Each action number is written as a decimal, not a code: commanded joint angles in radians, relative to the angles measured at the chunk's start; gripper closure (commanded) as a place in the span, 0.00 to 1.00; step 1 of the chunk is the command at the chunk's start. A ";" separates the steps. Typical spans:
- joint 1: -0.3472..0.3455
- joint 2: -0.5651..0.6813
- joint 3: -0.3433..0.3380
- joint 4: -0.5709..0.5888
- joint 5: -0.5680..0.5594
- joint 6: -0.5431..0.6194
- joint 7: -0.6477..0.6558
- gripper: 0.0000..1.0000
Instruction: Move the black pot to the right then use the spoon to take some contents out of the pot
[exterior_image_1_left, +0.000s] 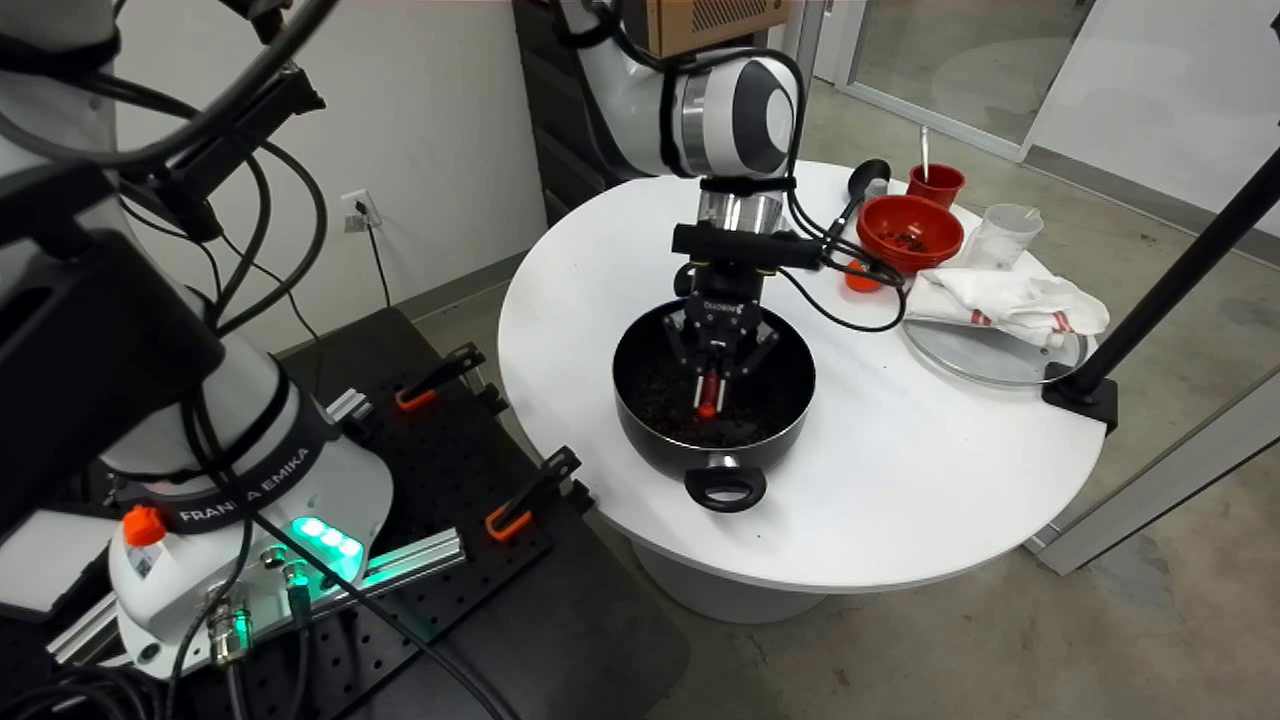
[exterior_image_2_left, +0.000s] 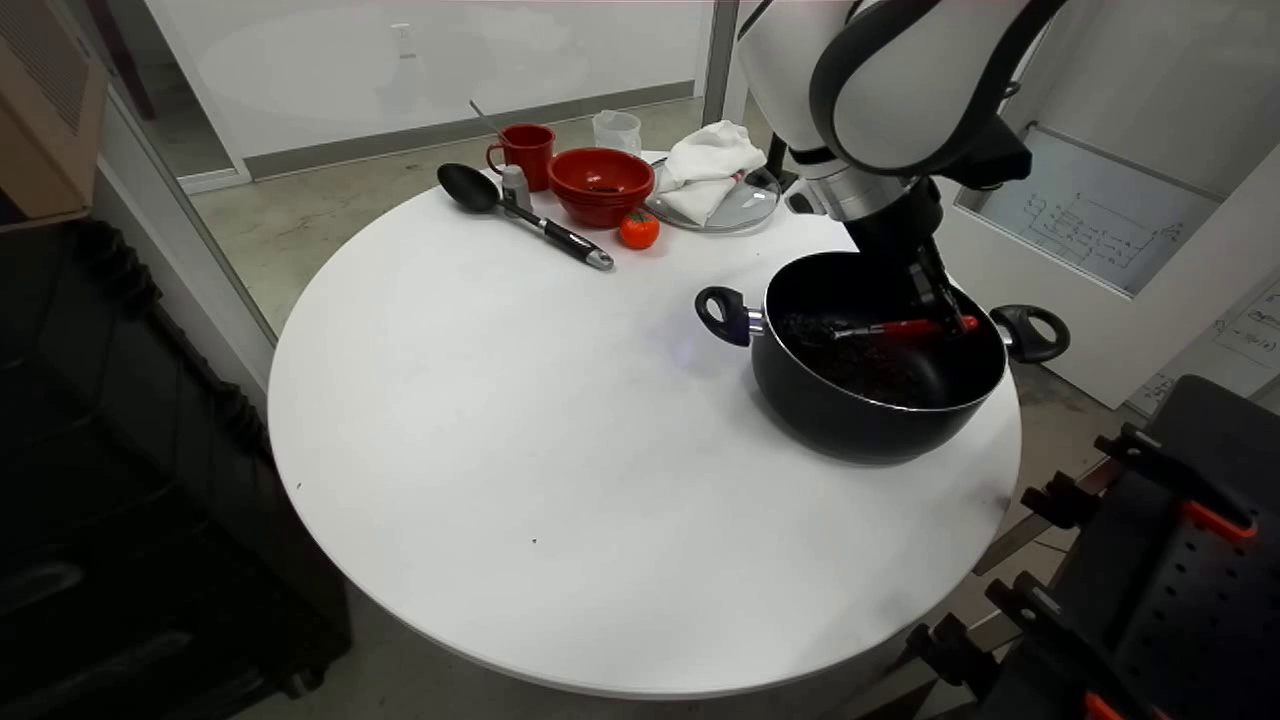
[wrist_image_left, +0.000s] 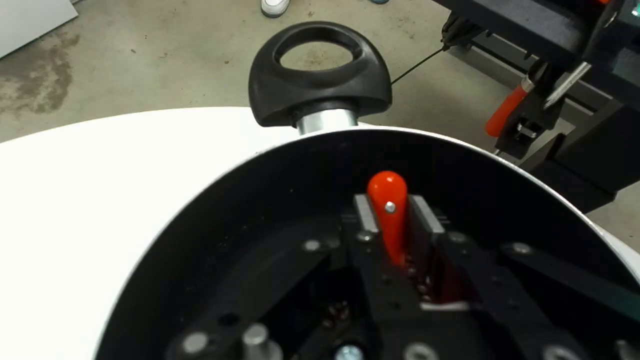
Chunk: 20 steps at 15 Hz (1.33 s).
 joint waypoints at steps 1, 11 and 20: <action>0.009 -0.053 -0.004 -0.023 0.037 0.005 -0.025 0.95; 0.043 -0.104 0.002 -0.010 0.103 -0.022 -0.001 0.95; 0.044 -0.121 -0.006 0.001 0.138 -0.023 -0.006 0.95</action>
